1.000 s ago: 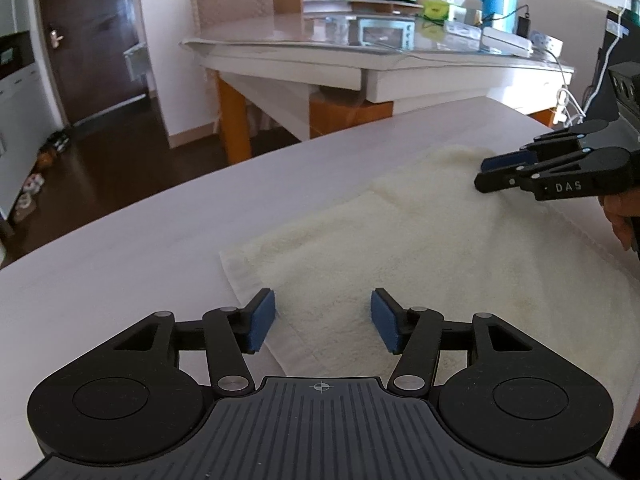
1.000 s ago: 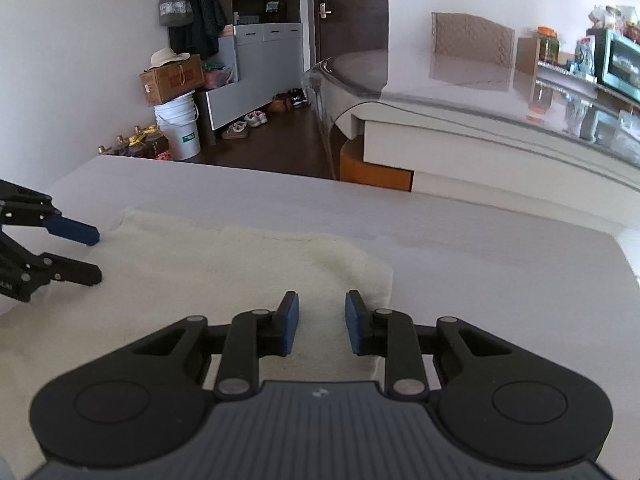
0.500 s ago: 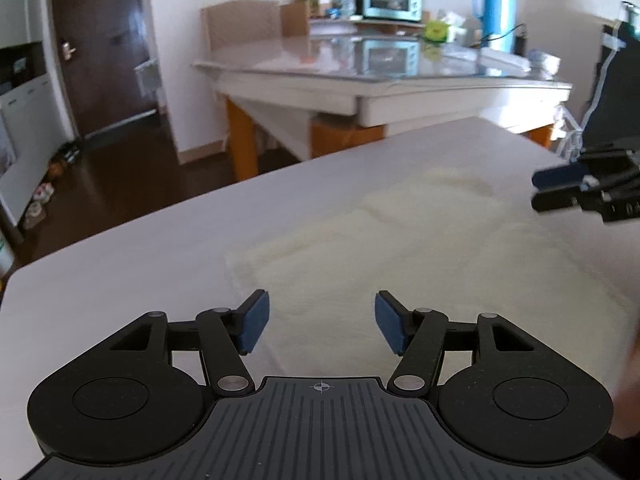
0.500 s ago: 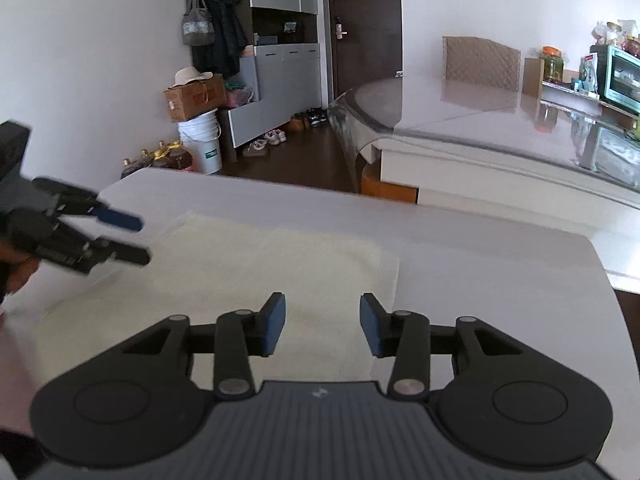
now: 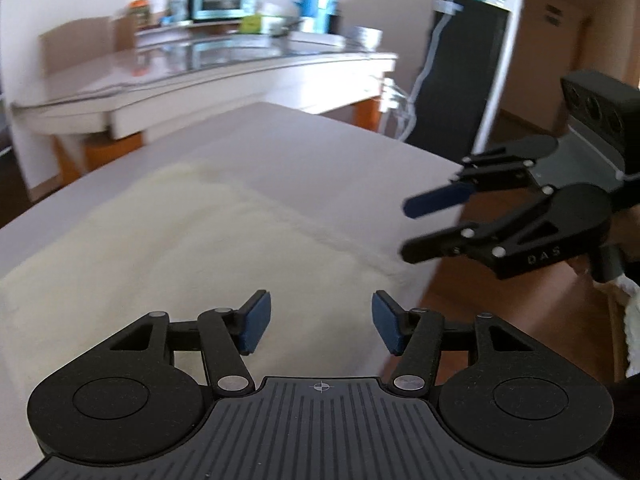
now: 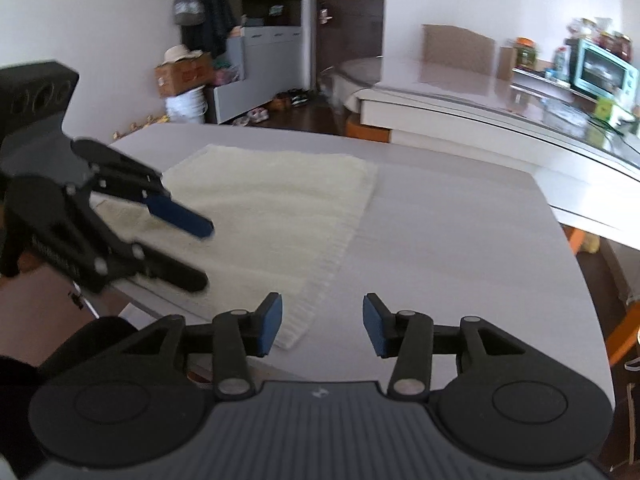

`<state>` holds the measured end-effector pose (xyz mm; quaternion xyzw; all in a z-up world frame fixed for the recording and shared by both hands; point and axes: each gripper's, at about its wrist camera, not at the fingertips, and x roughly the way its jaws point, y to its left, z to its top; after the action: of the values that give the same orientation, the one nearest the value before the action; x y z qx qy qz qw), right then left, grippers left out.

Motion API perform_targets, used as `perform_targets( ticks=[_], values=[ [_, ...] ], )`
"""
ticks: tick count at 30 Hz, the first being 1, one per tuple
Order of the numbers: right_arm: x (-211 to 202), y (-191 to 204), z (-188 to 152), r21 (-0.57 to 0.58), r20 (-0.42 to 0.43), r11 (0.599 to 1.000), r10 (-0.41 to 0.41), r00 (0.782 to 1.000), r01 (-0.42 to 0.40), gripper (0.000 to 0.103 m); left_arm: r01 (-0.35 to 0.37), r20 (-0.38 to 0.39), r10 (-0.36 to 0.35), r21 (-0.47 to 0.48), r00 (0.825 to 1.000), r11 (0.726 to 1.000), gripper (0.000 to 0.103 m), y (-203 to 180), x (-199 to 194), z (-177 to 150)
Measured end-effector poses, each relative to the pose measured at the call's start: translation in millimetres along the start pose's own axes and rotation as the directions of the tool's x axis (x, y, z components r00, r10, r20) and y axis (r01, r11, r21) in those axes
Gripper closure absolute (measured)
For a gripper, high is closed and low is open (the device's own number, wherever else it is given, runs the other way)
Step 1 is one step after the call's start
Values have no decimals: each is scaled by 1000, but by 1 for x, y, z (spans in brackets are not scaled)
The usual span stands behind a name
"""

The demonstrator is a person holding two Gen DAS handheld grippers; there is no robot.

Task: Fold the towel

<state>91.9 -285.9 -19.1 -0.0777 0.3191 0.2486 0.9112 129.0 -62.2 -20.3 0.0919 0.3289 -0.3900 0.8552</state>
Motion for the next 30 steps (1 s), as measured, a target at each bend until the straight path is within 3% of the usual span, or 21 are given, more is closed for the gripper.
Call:
perform_targets(
  ticks=[4,7,8,9,14,20,27,30],
  values=[
    [-6,-3,-3,1,13,1000,13,1000,-13,54,10,-19,-9,38,1000,999,53,-12,20,6],
    [-7,0,-7,-38,20,999,23,1000,-22,54,-6,-44,9,68,999,998,75,-18,32,8],
    [-8,1,-9,-57,25,998,25,999,-23,54,-12,-48,15,71,999,997,91,-18,34,8],
    [-8,3,-11,-79,28,997,26,999,-24,54,-9,-48,12,56,999,998,97,-15,34,10],
    [2,22,-17,-261,20,965,-1,1000,6,54,13,-35,-14,-29,999,999,98,7,33,16],
    [12,39,-19,-383,62,923,-21,998,43,50,65,0,-65,-109,998,992,98,19,24,21],
    [31,61,-23,-583,130,792,-131,983,182,50,111,25,-108,-160,994,981,98,31,16,26],
    [34,68,-25,-625,162,753,-134,978,207,51,109,17,-107,-155,994,982,98,31,17,26]
  ],
)
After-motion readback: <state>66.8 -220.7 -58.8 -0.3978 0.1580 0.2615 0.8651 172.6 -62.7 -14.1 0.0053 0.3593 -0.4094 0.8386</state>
